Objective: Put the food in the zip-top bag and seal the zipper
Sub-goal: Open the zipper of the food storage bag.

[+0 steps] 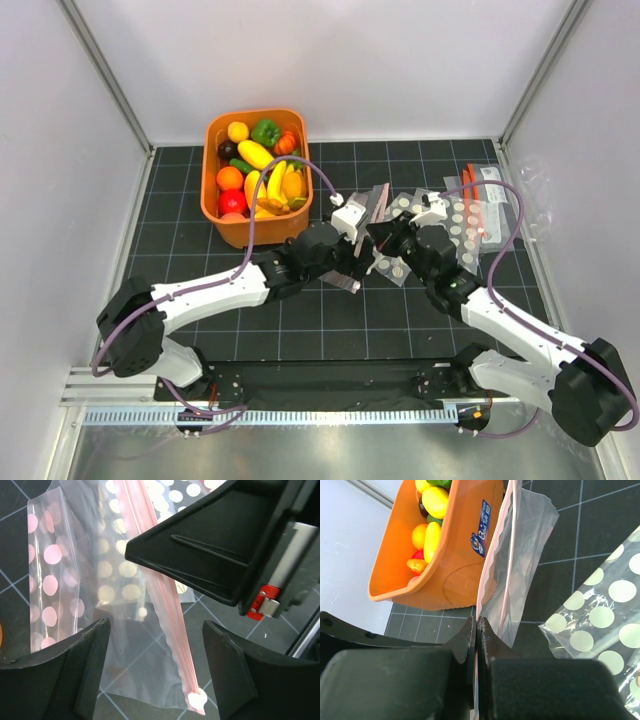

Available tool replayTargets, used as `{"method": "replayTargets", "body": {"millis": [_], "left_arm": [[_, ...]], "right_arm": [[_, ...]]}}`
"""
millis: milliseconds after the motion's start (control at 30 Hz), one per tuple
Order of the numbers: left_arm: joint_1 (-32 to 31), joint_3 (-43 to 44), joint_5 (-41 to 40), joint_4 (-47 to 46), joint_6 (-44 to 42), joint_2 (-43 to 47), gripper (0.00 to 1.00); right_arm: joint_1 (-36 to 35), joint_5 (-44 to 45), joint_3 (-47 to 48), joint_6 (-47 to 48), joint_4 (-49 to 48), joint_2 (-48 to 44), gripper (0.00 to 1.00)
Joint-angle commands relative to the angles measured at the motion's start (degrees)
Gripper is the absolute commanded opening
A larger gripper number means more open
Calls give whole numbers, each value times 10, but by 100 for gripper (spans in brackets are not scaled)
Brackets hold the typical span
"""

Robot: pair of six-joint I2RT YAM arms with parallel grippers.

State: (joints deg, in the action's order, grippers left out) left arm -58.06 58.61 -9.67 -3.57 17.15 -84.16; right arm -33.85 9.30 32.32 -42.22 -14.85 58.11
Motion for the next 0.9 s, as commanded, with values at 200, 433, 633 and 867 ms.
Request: {"method": "replayTargets", "body": {"millis": [200,433,633,867], "left_arm": [[-8,15,-46,-21,-17,-13,61],[-10,5,-32,-28,-14,6,64],[-10,-11,-32,-43,-13,21,70],[-11,-16,-57,-47,-12,25,65]], "right_arm": [[-25,45,4,2,-40,-16,1],[-29,53,6,7,-37,-12,1],[-32,54,6,8,-36,-12,1],[-33,55,7,11,-35,-13,1]]}}
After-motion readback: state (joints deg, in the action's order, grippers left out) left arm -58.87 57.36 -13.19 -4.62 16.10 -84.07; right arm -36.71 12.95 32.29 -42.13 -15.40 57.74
